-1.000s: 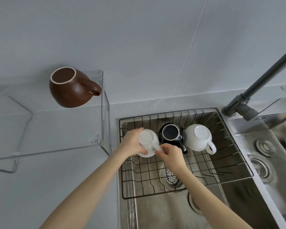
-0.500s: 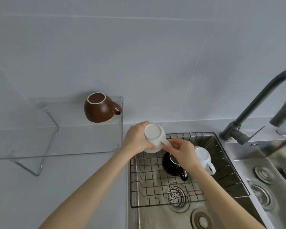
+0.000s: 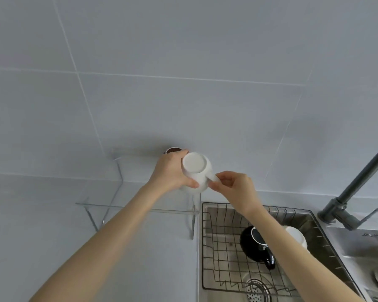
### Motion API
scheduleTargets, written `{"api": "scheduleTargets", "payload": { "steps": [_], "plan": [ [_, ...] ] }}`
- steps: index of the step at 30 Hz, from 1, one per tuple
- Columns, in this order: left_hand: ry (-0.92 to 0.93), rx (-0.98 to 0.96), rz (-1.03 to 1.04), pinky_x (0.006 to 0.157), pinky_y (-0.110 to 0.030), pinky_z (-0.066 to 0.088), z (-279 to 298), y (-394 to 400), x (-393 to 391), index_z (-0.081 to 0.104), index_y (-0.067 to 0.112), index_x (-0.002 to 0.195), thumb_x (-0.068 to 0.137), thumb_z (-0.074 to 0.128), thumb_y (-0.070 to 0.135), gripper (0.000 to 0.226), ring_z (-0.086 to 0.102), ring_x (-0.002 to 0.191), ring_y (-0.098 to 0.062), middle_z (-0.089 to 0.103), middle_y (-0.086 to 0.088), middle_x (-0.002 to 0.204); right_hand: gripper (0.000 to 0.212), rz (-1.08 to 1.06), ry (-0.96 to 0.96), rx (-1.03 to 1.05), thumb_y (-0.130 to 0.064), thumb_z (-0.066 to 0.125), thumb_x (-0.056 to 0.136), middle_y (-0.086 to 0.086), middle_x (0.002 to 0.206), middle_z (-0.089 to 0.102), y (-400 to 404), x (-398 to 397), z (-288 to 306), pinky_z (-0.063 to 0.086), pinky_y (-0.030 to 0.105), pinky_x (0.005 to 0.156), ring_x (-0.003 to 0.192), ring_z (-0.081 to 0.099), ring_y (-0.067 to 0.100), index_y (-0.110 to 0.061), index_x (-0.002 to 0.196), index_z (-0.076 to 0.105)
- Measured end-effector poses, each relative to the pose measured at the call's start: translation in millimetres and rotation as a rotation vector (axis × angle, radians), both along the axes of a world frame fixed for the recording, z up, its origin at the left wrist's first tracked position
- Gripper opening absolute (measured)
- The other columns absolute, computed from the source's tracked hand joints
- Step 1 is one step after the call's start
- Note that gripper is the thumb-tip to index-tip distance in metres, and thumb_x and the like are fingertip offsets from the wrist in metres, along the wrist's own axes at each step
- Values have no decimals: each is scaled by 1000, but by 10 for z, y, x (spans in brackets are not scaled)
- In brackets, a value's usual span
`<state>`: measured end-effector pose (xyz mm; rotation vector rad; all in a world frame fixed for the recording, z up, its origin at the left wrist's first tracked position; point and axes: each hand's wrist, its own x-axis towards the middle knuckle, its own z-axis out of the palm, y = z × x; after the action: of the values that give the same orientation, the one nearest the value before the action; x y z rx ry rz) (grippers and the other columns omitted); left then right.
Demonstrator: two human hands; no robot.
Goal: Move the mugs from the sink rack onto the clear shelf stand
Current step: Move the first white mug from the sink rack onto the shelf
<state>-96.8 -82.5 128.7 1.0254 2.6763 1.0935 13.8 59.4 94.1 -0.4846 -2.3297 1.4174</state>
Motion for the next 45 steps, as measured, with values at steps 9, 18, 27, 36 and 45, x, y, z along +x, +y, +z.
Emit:
{"api": "scheduleTargets", "payload": {
  "steps": [9, 18, 27, 36, 45],
  "plan": [
    [-99, -26, 67, 55, -12, 36, -182, -384, -166, 65, 21, 92, 47, 87, 23, 50, 54, 76, -15, 62, 7, 79, 13, 19, -35, 42, -14, 71, 75, 8, 82, 73, -339, -284, -149, 48, 13, 66, 77, 66, 18, -10, 87, 70],
    [-153, -92, 59, 68, -32, 45, -376, -445, -274, 67, 12, 89, 45, 88, 25, 51, 61, 83, -27, 70, -7, 85, 13, 36, -90, 59, -13, 69, 76, 9, 85, 73, -424, -337, -309, 50, 18, 67, 72, 65, 16, -9, 89, 69],
    [-192, -108, 52, 66, -28, 41, -370, -434, -255, 68, 13, 92, 47, 88, 25, 51, 62, 88, -26, 71, -7, 89, 16, 21, -86, 141, -13, 67, 78, 11, 89, 74, -451, -319, -332, 55, 30, 77, 81, 68, 21, -7, 93, 70],
    [-235, -152, 37, 84, -37, 49, -373, -426, -267, 64, 14, 103, 52, 86, 24, 56, 62, 100, -26, 70, -7, 102, 25, 35, -77, 114, -13, 69, 77, 10, 95, 73, -436, -309, -337, 55, 29, 83, 87, 67, 20, -6, 101, 67],
    [44, -4, -125, 105, -18, 25, -226, 121, 310, 31, 15, 141, 67, 78, 26, 89, 33, 136, -15, 35, -1, 149, 18, -169, -67, -127, -17, 59, 84, 9, 96, 72, 312, 119, -382, 51, 43, 95, 95, 66, 22, -14, 101, 66]
  ]
}}
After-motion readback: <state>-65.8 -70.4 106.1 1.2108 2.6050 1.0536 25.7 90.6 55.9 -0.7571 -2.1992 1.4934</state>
